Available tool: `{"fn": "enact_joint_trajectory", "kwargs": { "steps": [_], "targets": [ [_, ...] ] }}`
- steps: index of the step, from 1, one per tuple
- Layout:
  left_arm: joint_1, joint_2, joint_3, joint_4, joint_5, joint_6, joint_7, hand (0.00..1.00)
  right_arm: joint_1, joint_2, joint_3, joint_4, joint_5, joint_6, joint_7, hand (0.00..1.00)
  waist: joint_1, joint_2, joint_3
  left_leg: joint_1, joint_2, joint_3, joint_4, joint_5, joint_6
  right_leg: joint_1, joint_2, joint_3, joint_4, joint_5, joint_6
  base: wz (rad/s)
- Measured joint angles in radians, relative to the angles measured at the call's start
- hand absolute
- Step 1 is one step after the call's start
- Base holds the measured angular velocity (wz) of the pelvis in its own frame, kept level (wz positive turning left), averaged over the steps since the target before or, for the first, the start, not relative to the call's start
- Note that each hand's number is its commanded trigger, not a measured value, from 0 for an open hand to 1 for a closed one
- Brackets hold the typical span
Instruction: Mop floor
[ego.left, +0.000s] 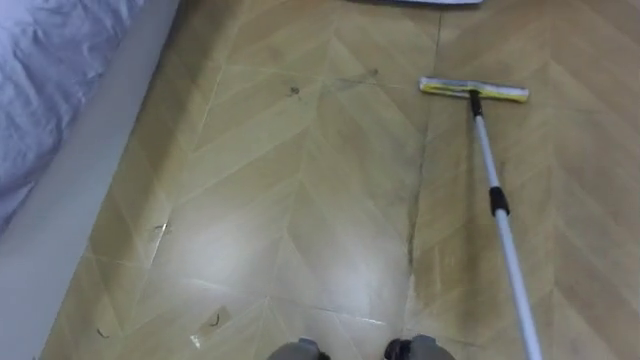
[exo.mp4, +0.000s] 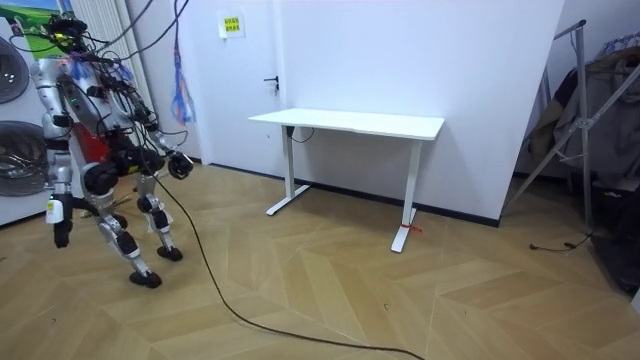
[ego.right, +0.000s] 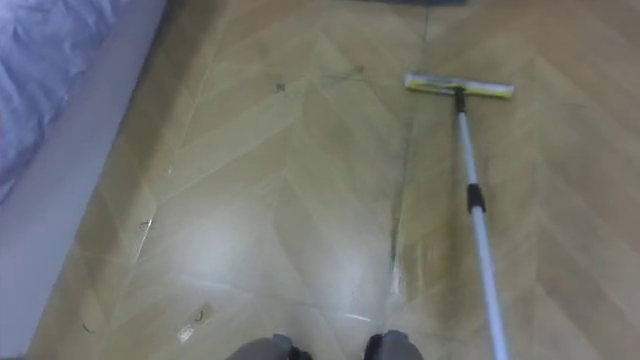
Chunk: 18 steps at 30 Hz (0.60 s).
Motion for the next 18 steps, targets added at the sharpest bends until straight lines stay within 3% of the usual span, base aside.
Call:
{"fn": "enact_joint_trajectory", "kwargs": {
  "steps": [1,2,4,5,6,7,9,12,14,16,18],
  "targets": [
    [0.002,0.015,-0.001,-0.003,0.000,0.000,0.000,0.00,-0.039,-0.021,0.019,-0.017,0.006,-0.015,0.010,1.00,0.025,-0.014,0.0012,-0.016,0.014,0.002,0.033,0.000,-0.007,0.004,0.016,-0.011,0.001,-0.004,-0.014,0.06],
    [0.009,0.027,0.001,-0.003,0.001,0.002,0.000,0.00,-0.080,-0.028,0.020,-0.030,0.008,-0.043,0.015,1.00,0.043,-0.027,-0.0027,-0.034,0.029,0.000,0.058,0.010,-0.024,0.008,0.027,-0.025,-0.003,-0.004,-0.027,0.11],
    [0.014,0.027,0.000,-0.007,0.003,0.020,-0.001,0.00,-0.130,-0.035,0.020,-0.032,0.024,-0.062,0.029,1.00,0.046,-0.024,-0.0014,-0.047,0.042,-0.007,0.068,0.018,-0.039,0.035,0.042,-0.039,-0.017,-0.005,-0.038,0.58],
    [0.012,0.024,-0.001,-0.009,0.005,0.024,-0.007,0.00,-0.131,-0.040,0.012,-0.031,0.046,-0.071,0.048,1.00,0.043,-0.020,0.0002,-0.057,0.023,-0.009,-0.001,0.028,-0.054,0.050,0.043,-0.040,-0.024,-0.010,-0.037,1.09],
    [0.015,0.023,-0.001,-0.020,0.005,0.023,-0.014,0.00,-0.115,-0.039,-0.016,-0.026,0.053,-0.077,0.056,1.00,0.045,-0.017,0.0010,-0.066,-0.001,-0.012,-0.050,0.063,-0.021,0.060,0.041,-0.034,-0.029,-0.017,-0.029,0.95],
    [0.020,0.022,0.000,-0.025,0.006,0.021,-0.018,0.00,-0.104,-0.036,-0.024,-0.021,0.058,-0.082,0.059,1.00,0.051,-0.016,0.0006,-0.055,-0.005,-0.011,-0.062,0.078,0.001,0.068,0.041,-0.031,-0.034,-0.019,-0.025,0.57],
    [0.036,0.016,0.002,-0.024,0.013,0.033,-0.029,0.00,-0.040,-0.025,-0.021,-0.011,0.088,-0.098,0.075,1.00,0.063,-0.002,0.0003,-0.007,0.014,0.030,-0.092,0.075,0.028,0.101,0.049,-0.007,-0.059,-0.017,-0.011,0.08],
    [0.038,-0.002,0.023,-0.012,0.013,0.047,-0.032,0.00,0.044,-0.016,-0.003,0.001,0.083,-0.108,0.076,1.00,0.056,0.020,-0.0023,0.036,0.019,0.060,-0.109,0.062,0.042,0.140,0.040,0.003,-0.066,-0.018,-0.005,-0.19],
    [0.008,-0.022,0.037,0.012,0.012,0.044,-0.030,0.00,0.142,0.003,0.027,0.025,0.045,-0.106,0.055,1.00,0.023,0.037,-0.0070,0.073,0.006,0.069,-0.116,0.046,0.054,0.161,0.021,0.004,-0.039,-0.023,0.009,-0.05],
    [-0.012,-0.025,0.038,0.026,0.012,0.027,-0.027,0.00,0.202,0.043,0.048,0.026,0.020,-0.103,0.022,1.00,0.012,0.039,-0.0062,0.095,0.010,0.080,-0.112,0.025,0.050,0.152,0.017,0.006,0.012,-0.005,0.023,-0.33],
    [-0.020,-0.031,0.038,0.025,0.012,0.009,-0.021,0.00,0.253,0.098,0.057,0.026,0.008,-0.081,0.009,1.00,-0.031,0.050,-0.0143,0.126,0.026,0.088,-0.118,0.010,0.043,0.170,0.028,0.001,0.006,0.010,0.030,-0.38]
  ]
}}
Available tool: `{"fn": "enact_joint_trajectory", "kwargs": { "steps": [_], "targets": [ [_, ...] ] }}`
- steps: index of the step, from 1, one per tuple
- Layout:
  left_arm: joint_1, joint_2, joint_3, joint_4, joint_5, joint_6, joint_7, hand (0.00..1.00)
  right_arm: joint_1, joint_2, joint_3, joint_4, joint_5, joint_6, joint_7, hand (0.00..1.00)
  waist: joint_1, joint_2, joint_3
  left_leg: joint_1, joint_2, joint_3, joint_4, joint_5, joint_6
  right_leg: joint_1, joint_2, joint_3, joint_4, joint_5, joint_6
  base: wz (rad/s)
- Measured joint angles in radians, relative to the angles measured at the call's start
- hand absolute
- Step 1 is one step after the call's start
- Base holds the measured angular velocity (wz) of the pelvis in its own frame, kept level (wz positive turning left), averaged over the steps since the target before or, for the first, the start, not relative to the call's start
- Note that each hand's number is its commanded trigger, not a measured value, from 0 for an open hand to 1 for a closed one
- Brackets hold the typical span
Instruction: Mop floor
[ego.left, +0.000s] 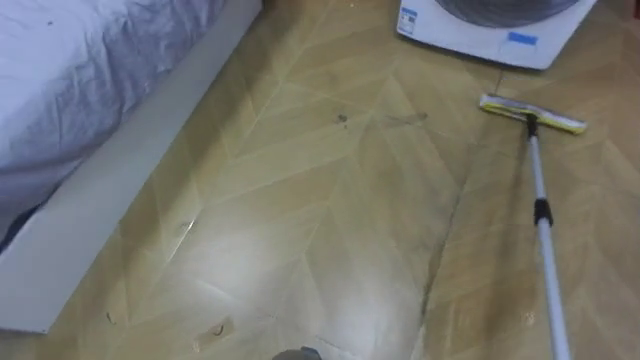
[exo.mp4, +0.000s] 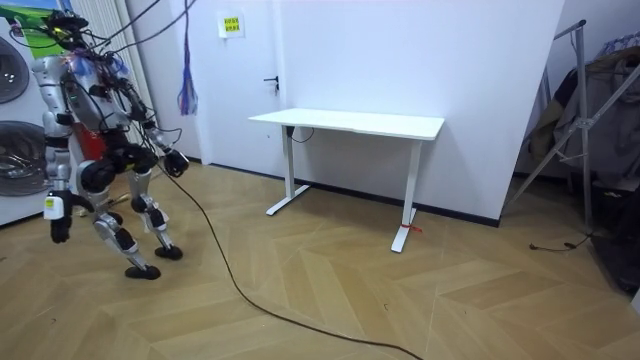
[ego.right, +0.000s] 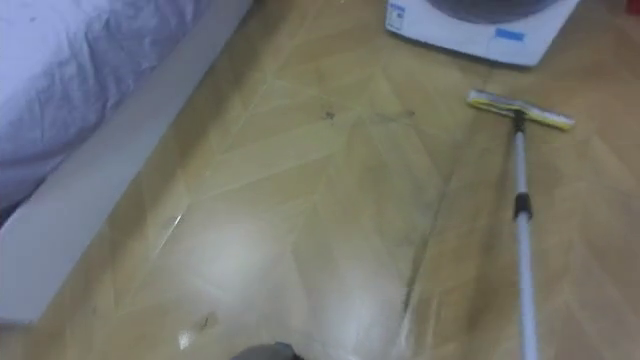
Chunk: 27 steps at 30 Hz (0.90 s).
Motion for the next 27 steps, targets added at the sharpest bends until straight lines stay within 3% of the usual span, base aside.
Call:
{"fn": "enact_joint_trajectory", "kwargs": {
  "steps": [2,4,6,9,11,16,18,22,25,27],
  "targets": [
    [-0.001,-0.015,0.001,-0.008,-0.002,-0.002,0.011,0.00,0.023,0.029,-0.003,-0.001,-0.011,0.003,0.000,1.00,-0.015,0.008,-0.0003,0.019,0.017,0.014,-0.022,0.006,0.003,0.035,0.020,-0.001,-0.071,0.001,-0.003,-0.45],
    [0.007,-0.028,0.001,-0.012,-0.001,0.002,0.017,0.00,0.033,0.048,-0.019,-0.005,-0.040,0.003,-0.001,1.00,-0.037,0.008,0.0015,0.049,0.015,0.020,-0.064,0.022,0.006,0.070,0.029,0.001,-0.137,0.007,-0.019,-0.45],
    [0.018,-0.031,0.001,-0.022,-0.001,0.007,0.017,0.00,0.039,0.058,-0.023,-0.012,-0.045,0.003,0.002,1.00,-0.049,-0.010,0.0079,0.097,0.011,0.033,-0.117,0.041,0.006,0.112,0.029,0.003,-0.193,0.013,-0.028,-0.24],
    [0.039,-0.020,0.005,-0.021,0.000,0.009,0.017,0.00,0.050,0.066,-0.022,-0.013,-0.046,0.014,0.011,1.00,-0.052,-0.032,-0.0014,0.197,0.008,0.035,-0.211,0.070,-0.001,0.200,0.030,-0.001,-0.278,0.026,-0.030,0.00],
    [0.069,-0.017,0.042,-0.019,0.001,0.009,0.018,0.00,0.054,0.066,-0.026,-0.012,-0.058,0.021,0.016,1.00,-0.052,-0.051,-0.0041,0.283,0.008,0.029,-0.289,0.098,-0.006,0.289,0.038,-0.012,-0.358,0.047,-0.031,0.10],
    [0.130,-0.015,0.040,-0.022,0.028,0.023,0.021,0.00,0.073,0.066,-0.042,-0.044,-0.067,0.029,0.025,1.00,-0.050,-0.074,-0.0065,0.406,0.013,0.019,-0.401,0.123,-0.018,0.419,0.061,-0.021,-0.486,0.077,-0.033,0.05],
    [0.149,-0.015,0.041,-0.019,0.034,0.045,0.016,0.00,0.073,0.072,-0.053,-0.053,-0.080,0.031,0.023,1.00,-0.052,-0.078,-0.0077,0.440,0.014,0.016,-0.424,0.127,-0.023,0.454,0.066,-0.022,-0.517,0.080,-0.035,0.00],
    [0.152,-0.016,0.058,-0.020,0.040,0.055,0.002,0.00,0.076,0.079,-0.078,-0.054,-0.102,0.031,0.021,1.00,-0.053,-0.078,-0.0081,0.473,0.014,0.015,-0.444,0.128,-0.025,0.486,0.069,-0.022,-0.535,0.080,-0.035,0.00],
    [0.152,-0.016,0.083,-0.026,0.051,0.060,-0.005,0.00,0.094,0.083,-0.080,-0.054,-0.106,0.032,0.020,1.00,-0.052,-0.072,-0.0032,0.506,0.013,0.015,-0.465,0.128,-0.025,0.519,0.071,-0.023,-0.555,0.080,-0.035,0.00],
    [0.152,-0.016,0.102,-0.040,0.060,0.072,-0.009,0.00,0.104,0.087,-0.080,-0.054,-0.106,0.032,0.016,1.00,-0.052,-0.072,-0.0053,0.524,0.013,0.016,-0.476,0.129,-0.027,0.536,0.073,-0.023,-0.567,0.080,-0.034,0.00]
  ]
}}
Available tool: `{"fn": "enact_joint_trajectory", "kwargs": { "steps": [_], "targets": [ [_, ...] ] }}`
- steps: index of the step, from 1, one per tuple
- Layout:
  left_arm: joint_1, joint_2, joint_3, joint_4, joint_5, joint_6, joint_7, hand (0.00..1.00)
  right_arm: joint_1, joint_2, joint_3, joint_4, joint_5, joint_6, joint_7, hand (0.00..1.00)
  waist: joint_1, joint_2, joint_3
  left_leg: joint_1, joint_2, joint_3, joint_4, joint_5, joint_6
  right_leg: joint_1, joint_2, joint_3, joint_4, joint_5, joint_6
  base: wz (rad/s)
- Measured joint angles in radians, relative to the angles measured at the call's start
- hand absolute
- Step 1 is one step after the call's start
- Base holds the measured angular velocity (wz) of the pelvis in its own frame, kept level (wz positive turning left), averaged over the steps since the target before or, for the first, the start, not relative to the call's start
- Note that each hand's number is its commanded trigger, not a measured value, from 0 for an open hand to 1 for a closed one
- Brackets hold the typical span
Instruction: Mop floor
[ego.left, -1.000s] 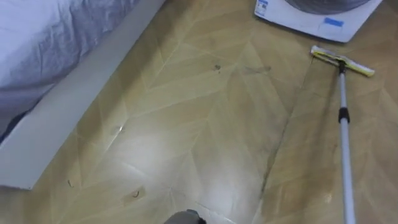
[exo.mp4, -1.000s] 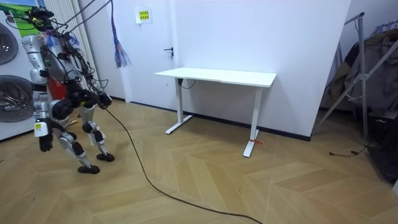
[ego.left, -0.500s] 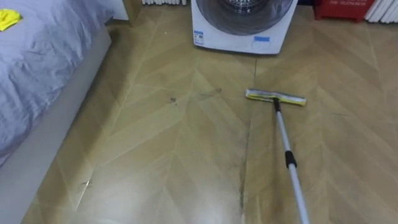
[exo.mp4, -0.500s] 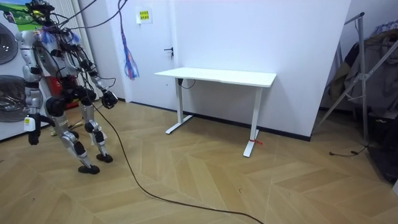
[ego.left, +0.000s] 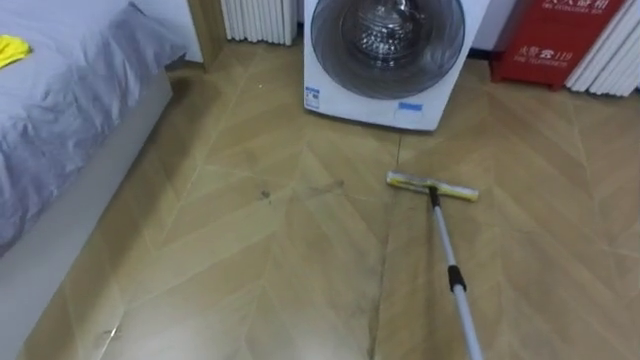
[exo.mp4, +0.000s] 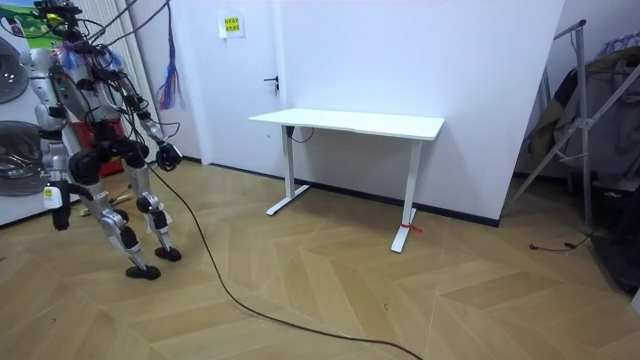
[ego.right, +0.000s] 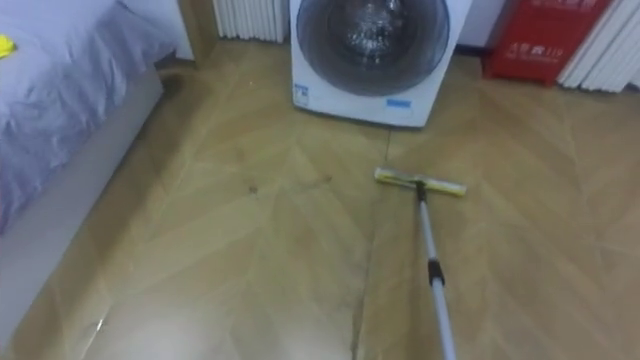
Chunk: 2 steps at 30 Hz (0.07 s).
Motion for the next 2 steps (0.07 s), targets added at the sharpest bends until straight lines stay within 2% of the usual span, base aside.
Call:
{"fn": "enact_joint_trajectory", "kwargs": {
  "steps": [2],
  "targets": [
    [0.001,0.000,0.008,-0.005,0.018,0.002,-0.003,0.00,0.002,0.003,-0.002,0.000,-0.005,0.000,-0.005,1.00,0.001,-0.001,-0.0005,0.013,-0.001,0.000,-0.011,0.002,-0.002,0.008,0.000,0.001,-0.002,0.000,0.000,0.00]
  ]
}}
